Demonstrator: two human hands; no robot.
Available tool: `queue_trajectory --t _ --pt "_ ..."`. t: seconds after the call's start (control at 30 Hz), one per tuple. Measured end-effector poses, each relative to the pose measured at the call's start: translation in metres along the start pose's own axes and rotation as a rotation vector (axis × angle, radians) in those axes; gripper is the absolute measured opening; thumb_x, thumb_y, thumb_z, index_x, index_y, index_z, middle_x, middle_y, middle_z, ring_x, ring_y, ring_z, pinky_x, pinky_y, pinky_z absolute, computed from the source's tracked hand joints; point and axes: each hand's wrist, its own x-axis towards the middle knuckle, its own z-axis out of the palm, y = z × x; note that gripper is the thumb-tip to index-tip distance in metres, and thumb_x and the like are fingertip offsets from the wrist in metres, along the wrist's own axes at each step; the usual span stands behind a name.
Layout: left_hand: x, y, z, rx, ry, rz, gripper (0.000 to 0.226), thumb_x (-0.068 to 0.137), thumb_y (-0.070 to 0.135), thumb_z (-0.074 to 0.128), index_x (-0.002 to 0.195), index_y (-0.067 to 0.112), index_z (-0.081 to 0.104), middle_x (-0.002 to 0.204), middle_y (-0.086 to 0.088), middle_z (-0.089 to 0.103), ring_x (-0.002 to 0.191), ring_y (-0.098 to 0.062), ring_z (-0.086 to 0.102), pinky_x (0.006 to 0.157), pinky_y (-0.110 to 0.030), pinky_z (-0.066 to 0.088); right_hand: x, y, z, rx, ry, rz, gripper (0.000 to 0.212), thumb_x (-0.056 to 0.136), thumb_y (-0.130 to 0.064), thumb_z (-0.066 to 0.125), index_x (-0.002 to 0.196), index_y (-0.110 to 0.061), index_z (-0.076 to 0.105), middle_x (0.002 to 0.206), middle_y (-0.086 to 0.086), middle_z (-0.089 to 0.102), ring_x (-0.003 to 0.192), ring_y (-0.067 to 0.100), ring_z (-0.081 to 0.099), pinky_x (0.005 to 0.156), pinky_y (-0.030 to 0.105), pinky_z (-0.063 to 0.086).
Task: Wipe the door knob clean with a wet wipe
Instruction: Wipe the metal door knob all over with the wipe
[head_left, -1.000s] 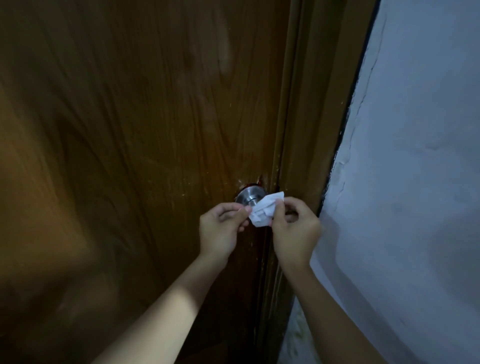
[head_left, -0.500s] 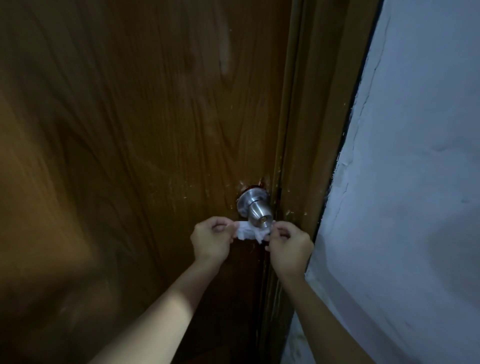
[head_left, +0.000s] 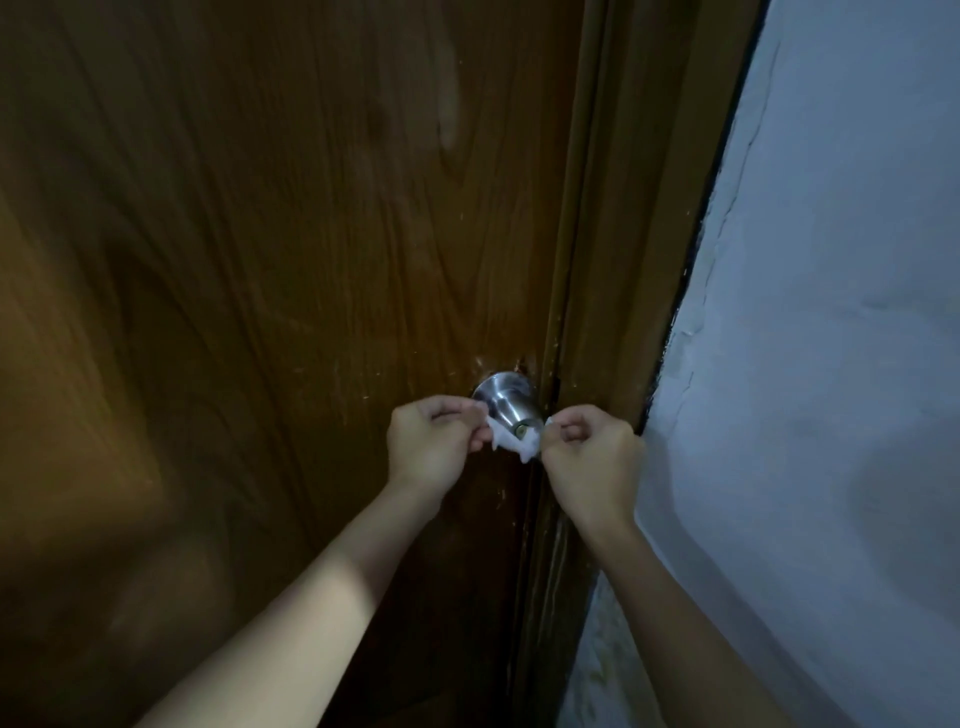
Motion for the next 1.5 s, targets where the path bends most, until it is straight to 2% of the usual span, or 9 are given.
queue_trajectory --t 0.27,0.43,0.6,0.73,0.87,1.1,1.2,1.43,1.5 --pt "0.005 0.013 0.005 -0.131 0.176 0.162 0.008 0.083 0.011 0.063 0.089 0.014 0.066 0.079 -0.002 0.071 0.072 -0.01 0.069 0.066 -0.019 0.055 0.004 -0.01 -0.005 0.129 0.185 -0.145 0.009 0.086 -0.01 0.058 0.086 -0.018 0.062 0.066 -0.009 0.059 0.061 0.012 0.063 0.053 0.021 0.051" --pt "0.003 -0.005 -0.001 0.356 0.097 0.483 0.016 0.084 0.011 0.062 0.098 0.013 0.068 0.098 -0.004 0.066 0.082 -0.002 0.059 0.066 -0.002 0.045 -0.002 0.007 0.002 -0.083 0.096 -0.249 0.017 0.087 -0.009 0.056 0.102 -0.01 0.065 0.09 0.006 0.069 0.075 0.012 0.061 0.058 0.003 0.037" --pt "0.0 -0.019 0.0 0.723 0.036 0.662 0.028 0.085 0.015 0.06 0.112 0.016 0.064 0.12 0.002 0.053 0.11 -0.003 0.039 0.078 -0.004 0.029 -0.007 0.011 0.007 -0.208 -0.03 -0.235 0.026 0.086 -0.01 0.057 0.111 -0.005 0.064 0.116 0.011 0.056 0.095 0.015 0.057 0.072 0.011 0.04" --pt "-0.001 -0.019 0.001 0.781 -0.087 0.754 0.031 0.086 0.008 0.056 0.116 0.014 0.061 0.117 -0.004 0.062 0.11 -0.013 0.051 0.089 -0.023 0.045 -0.004 0.004 0.005 -0.204 -0.023 -0.375 0.031 0.081 0.003 0.059 0.112 -0.001 0.061 0.135 0.017 0.049 0.12 0.024 0.05 0.096 0.024 0.039" --pt "-0.006 -0.025 0.0 0.665 -0.086 0.679 0.03 0.087 0.009 0.055 0.115 0.015 0.062 0.109 -0.003 0.065 0.099 -0.01 0.057 0.086 -0.027 0.05 -0.01 0.011 0.012 -0.272 -0.301 -0.567 0.048 0.08 0.01 0.054 0.127 0.0 0.048 0.135 0.019 0.05 0.13 0.028 0.042 0.109 0.038 0.03" --pt "-0.009 -0.02 -0.008 0.46 0.053 0.537 0.028 0.084 0.019 0.046 0.099 0.014 0.069 0.105 0.002 0.066 0.1 -0.008 0.055 0.083 -0.01 0.037 -0.006 0.019 0.025 -0.27 -0.246 -0.527 0.037 0.086 -0.019 0.06 0.119 -0.003 0.055 0.13 0.019 0.055 0.127 0.032 0.045 0.1 0.044 0.045" --pt "-0.006 -0.017 -0.011 0.438 0.073 0.535 0.03 0.082 0.022 0.043 0.093 0.015 0.07 0.098 0.005 0.064 0.097 -0.011 0.057 0.081 -0.015 0.041 -0.003 0.023 0.026 -0.327 -0.289 -0.706 0.026 0.086 -0.02 0.056 0.102 -0.003 0.065 0.118 0.017 0.064 0.12 0.029 0.052 0.099 0.046 0.046" --pt "-0.005 -0.02 -0.023 0.455 0.094 0.49 0.026 0.085 0.022 0.046 0.084 0.016 0.071 0.088 0.007 0.063 0.091 -0.011 0.058 0.075 -0.014 0.04 -0.003 0.014 0.032 -0.085 -0.036 -0.537 0.01 0.077 -0.006 0.071 0.076 -0.005 0.061 0.083 0.011 0.067 0.079 0.018 0.064 0.073 0.02 0.05" --pt "-0.004 -0.02 -0.024 0.453 0.106 0.494 0.023 0.086 0.019 0.048 0.085 0.016 0.071 0.088 0.006 0.063 0.09 -0.011 0.059 0.074 -0.013 0.039 -0.004 0.011 0.035 -0.1 -0.078 -0.614 0.008 0.077 0.001 0.068 0.081 -0.004 0.064 0.084 0.012 0.068 0.084 0.019 0.064 0.083 0.023 0.051"
